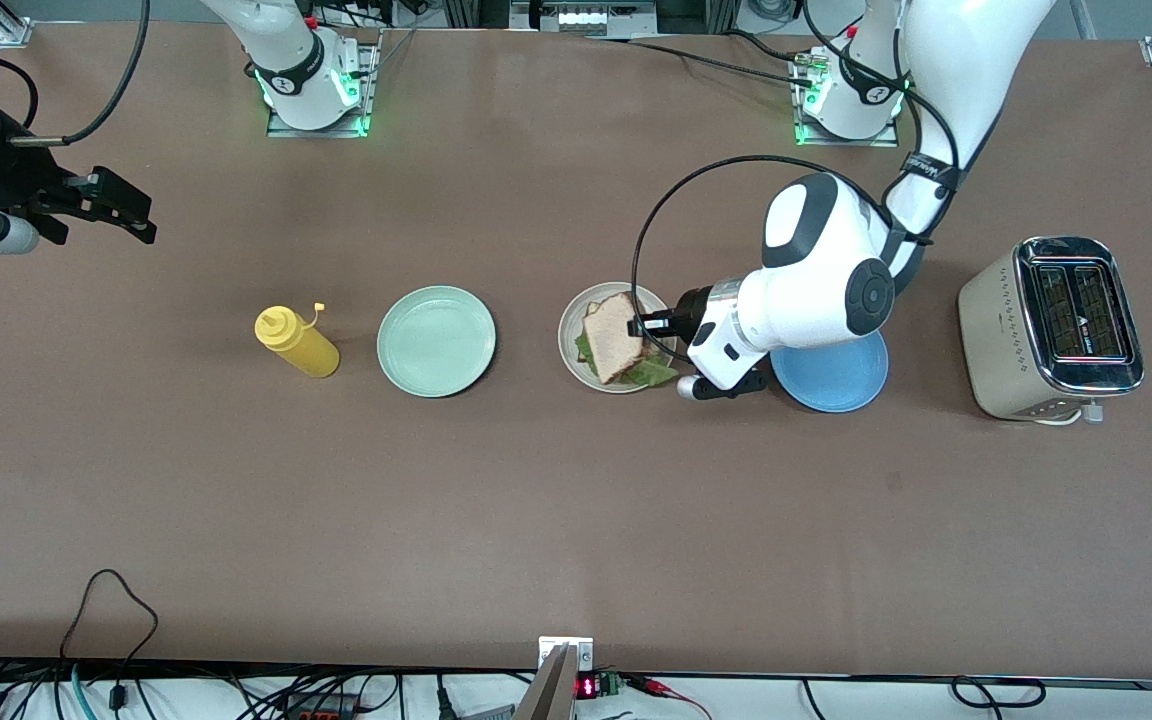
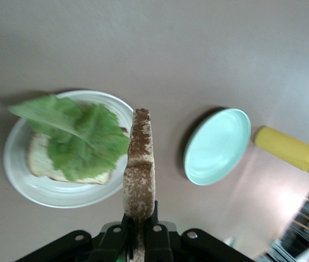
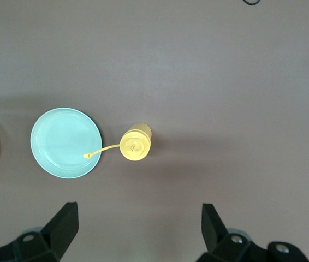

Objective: Make sandwich in beige plate with both arms
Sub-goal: 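Lower the toast onto the lettuce and open the left gripper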

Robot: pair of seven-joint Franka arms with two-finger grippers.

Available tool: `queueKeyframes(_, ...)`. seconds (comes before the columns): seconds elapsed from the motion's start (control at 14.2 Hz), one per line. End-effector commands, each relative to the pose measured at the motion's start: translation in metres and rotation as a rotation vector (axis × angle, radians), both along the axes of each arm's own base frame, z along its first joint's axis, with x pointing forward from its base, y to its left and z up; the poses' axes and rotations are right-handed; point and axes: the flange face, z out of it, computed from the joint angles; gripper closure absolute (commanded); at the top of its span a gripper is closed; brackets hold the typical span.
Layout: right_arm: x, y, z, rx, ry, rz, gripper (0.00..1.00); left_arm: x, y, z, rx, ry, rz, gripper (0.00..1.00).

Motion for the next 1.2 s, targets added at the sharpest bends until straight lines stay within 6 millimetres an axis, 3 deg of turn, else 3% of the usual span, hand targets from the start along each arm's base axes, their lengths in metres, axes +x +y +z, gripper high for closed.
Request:
queueKeyframes(0.0, -0.002, 0.0, 0.003, 0.019, 0.001, -0.014, 0.0, -0.014, 0.01, -0.021, -0.151, -0.013, -0.016, 0.99)
queueKeyframes(0.85, 0.009, -0.006, -0.005, 0.016, 0.008, -0.005, 0.0, -0.054, 0.049, -0.108, -0.341, -0.131, -0.074, 0.97)
queueKeyframes(1.13, 0.009, -0.005, -0.005, 0.007, 0.007, -0.006, 0.0, -0.055, 0.056, -0.132, -0.374, -0.166, -0.105, 0.95)
